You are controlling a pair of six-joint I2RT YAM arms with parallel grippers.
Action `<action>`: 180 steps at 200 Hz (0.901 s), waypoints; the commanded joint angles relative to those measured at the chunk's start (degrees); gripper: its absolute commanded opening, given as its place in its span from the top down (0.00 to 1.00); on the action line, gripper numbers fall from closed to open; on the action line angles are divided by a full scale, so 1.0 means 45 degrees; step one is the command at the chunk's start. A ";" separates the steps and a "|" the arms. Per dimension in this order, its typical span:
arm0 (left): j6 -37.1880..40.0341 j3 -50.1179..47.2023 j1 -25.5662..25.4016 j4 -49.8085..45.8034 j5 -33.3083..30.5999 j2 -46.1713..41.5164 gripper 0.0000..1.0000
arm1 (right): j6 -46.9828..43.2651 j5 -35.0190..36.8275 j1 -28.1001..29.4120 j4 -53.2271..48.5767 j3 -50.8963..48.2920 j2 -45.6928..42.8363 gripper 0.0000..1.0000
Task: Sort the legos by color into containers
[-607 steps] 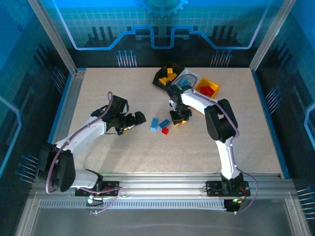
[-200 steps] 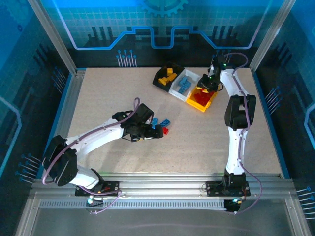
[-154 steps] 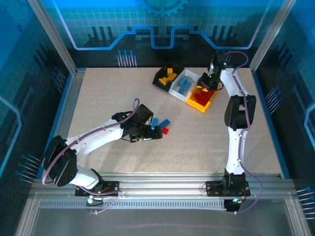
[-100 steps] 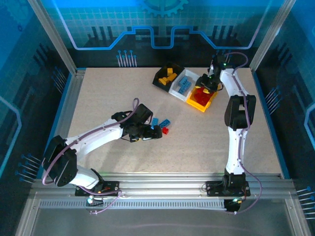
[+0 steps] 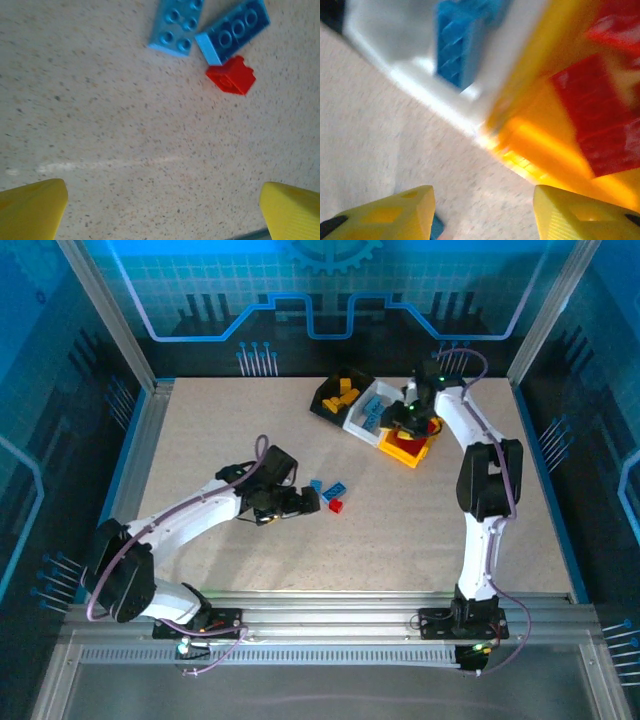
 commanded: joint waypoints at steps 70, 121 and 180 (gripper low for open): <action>-0.0237 -0.1218 0.2997 0.1497 0.1784 -0.1518 0.01 | -0.4346 0.1757 0.6090 -0.0635 -0.3714 -0.1825 0.32; -0.0432 -0.2009 0.3305 0.1429 0.1789 -0.2479 0.01 | -0.4786 0.3014 0.7283 -0.0623 -0.3801 -0.0999 0.32; -0.0575 -0.2632 0.3528 0.1155 0.1772 -0.3308 0.01 | -0.4458 0.3980 0.7395 -0.0679 -0.3256 -0.0127 0.35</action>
